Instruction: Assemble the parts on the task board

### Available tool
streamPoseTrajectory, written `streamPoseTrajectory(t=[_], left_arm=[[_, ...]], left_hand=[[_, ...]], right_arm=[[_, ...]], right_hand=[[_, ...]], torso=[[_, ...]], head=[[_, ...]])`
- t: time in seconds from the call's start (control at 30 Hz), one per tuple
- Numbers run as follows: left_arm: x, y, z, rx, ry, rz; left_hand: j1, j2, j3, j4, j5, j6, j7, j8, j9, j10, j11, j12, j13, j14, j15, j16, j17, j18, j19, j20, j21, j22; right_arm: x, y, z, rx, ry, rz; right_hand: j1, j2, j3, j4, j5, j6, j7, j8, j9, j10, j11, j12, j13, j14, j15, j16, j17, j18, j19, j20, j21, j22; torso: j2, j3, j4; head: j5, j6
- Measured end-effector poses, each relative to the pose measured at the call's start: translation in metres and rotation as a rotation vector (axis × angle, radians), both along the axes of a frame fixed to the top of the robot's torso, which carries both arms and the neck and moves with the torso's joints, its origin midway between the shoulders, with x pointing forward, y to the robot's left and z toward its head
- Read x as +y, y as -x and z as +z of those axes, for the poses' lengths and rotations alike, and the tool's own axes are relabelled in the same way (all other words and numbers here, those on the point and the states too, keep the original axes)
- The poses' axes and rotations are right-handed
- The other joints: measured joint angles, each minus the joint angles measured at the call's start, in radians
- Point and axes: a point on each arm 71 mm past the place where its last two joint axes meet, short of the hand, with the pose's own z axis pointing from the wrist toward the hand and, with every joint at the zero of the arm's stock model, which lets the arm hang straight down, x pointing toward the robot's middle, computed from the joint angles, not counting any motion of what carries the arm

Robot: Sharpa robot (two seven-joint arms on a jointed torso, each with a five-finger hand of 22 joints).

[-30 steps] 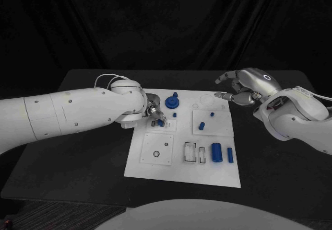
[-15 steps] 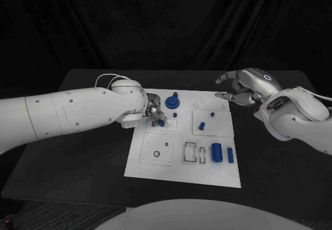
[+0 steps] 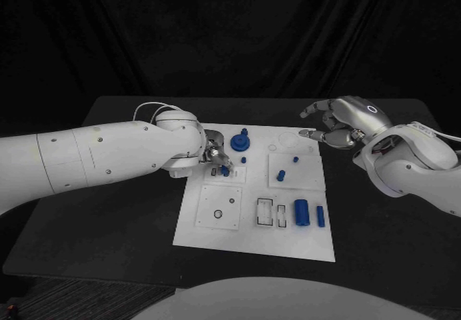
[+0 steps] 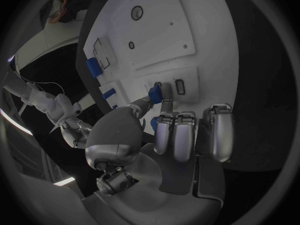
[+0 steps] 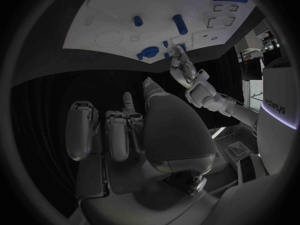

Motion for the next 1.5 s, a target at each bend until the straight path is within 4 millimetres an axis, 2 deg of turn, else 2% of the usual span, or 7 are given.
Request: streamPoseTrajectory(t=[0.13, 0.4, 0.5, 0.87, 1.1, 1.5], left_arm=[[0.0002, -0.0002, 0.0000, 0.000, 0.000, 0.000], [0.0004, -0.0004, -0.0001, 0.001, 0.000, -0.001], [0.0004, -0.0005, -0.0001, 0.001, 0.000, -0.001], [0.0007, -0.0007, 0.0000, 0.002, -0.002, -0.002], [0.0008, -0.0007, 0.0001, 0.003, -0.003, -0.003], [0.0010, -0.0007, 0.0002, 0.003, -0.003, -0.003]], left_hand=[[0.000, 0.000, -0.001, 0.001, -0.006, 0.000, 0.000, -0.005, 0.000, 0.000, 0.000, 0.000, 0.000, 0.003, 0.003, 0.000, 0.000, 0.000, 0.000, 0.000, 0.000, 0.000], [-0.008, 0.000, -0.017, 0.017, -0.048, -0.003, 0.003, -0.010, 0.006, -0.002, 0.006, 0.000, 0.000, 0.004, 0.004, 0.000, 0.000, 0.000, -0.004, 0.004, -0.004, 0.000], [-0.012, 0.004, -0.019, 0.018, -0.049, -0.003, 0.003, -0.011, 0.007, 0.000, 0.007, 0.000, 0.000, 0.004, 0.004, 0.000, 0.000, 0.000, -0.004, 0.004, -0.004, 0.000], [-0.029, -0.005, -0.054, 0.035, -0.064, -0.003, 0.003, -0.021, 0.011, 0.000, 0.007, 0.000, 0.000, 0.000, 0.008, 0.000, 0.000, 0.000, -0.007, 0.007, -0.008, 0.000], [-0.034, -0.011, -0.094, 0.055, -0.106, -0.003, 0.003, -0.026, 0.019, 0.000, 0.007, 0.000, 0.000, 0.004, 0.011, 0.000, 0.000, 0.000, -0.010, 0.010, -0.015, 0.000], [-0.034, -0.011, -0.107, 0.060, -0.115, -0.007, 0.007, -0.027, 0.029, 0.000, 0.014, 0.000, 0.000, 0.004, 0.011, 0.000, 0.000, 0.000, -0.011, 0.011, -0.015, 0.000]], right_arm=[[-0.0002, 0.0002, -0.0005, 0.001, 0.000, 0.000], [-0.0009, 0.0014, -0.0035, 0.008, 0.001, -0.002], [-0.0011, 0.0015, -0.0039, 0.009, 0.001, -0.002], [-0.0014, 0.0019, -0.0049, 0.012, 0.001, -0.003], [-0.0015, 0.0019, -0.0051, 0.012, 0.001, -0.003], [-0.0015, 0.0020, -0.0052, 0.013, 0.002, -0.003]], right_hand=[[0.000, 0.000, 0.000, 0.000, 0.000, 0.000, 0.000, 0.000, 0.000, 0.000, 0.000, 0.000, 0.000, 0.000, 0.000, 0.000, 0.000, 0.000, 0.000, 0.000, 0.000, 0.000], [0.000, 0.000, 0.000, 0.000, 0.000, 0.000, 0.000, 0.000, 0.000, 0.000, 0.000, 0.000, 0.000, 0.000, 0.000, 0.000, 0.000, 0.000, 0.000, 0.000, 0.000, 0.000], [0.000, 0.000, 0.000, 0.000, 0.000, 0.000, 0.000, 0.000, 0.000, 0.000, 0.000, 0.000, 0.000, 0.000, 0.000, 0.000, 0.000, 0.000, 0.000, 0.000, 0.000, 0.000], [0.000, 0.000, 0.000, 0.000, 0.000, 0.000, 0.000, 0.000, -0.002, 0.000, 0.000, 0.000, 0.000, 0.000, 0.000, 0.000, 0.000, 0.000, 0.000, 0.000, 0.000, 0.000], [0.000, 0.000, 0.000, 0.000, 0.000, 0.000, 0.000, 0.000, -0.002, 0.000, 0.000, 0.000, 0.000, 0.000, 0.000, 0.000, 0.000, 0.000, 0.000, 0.000, 0.000, 0.000], [0.000, 0.000, 0.000, 0.000, 0.000, 0.000, 0.000, 0.000, -0.002, 0.000, 0.000, 0.000, 0.000, 0.000, 0.000, 0.000, 0.000, 0.000, 0.000, 0.000, 0.000, 0.001]], torso=[[0.000, 0.0000, 0.0000], [0.000, 0.0000, -0.0002], [0.000, 0.0000, -0.0003], [0.000, 0.0003, -0.0005], [0.000, 0.0004, -0.0005], [0.000, 0.0005, -0.0005]], head=[[0.000, 0.000], [0.000, 0.000], [0.000, 0.000], [0.001, 0.000], [0.002, 0.000], [0.002, 0.000]])
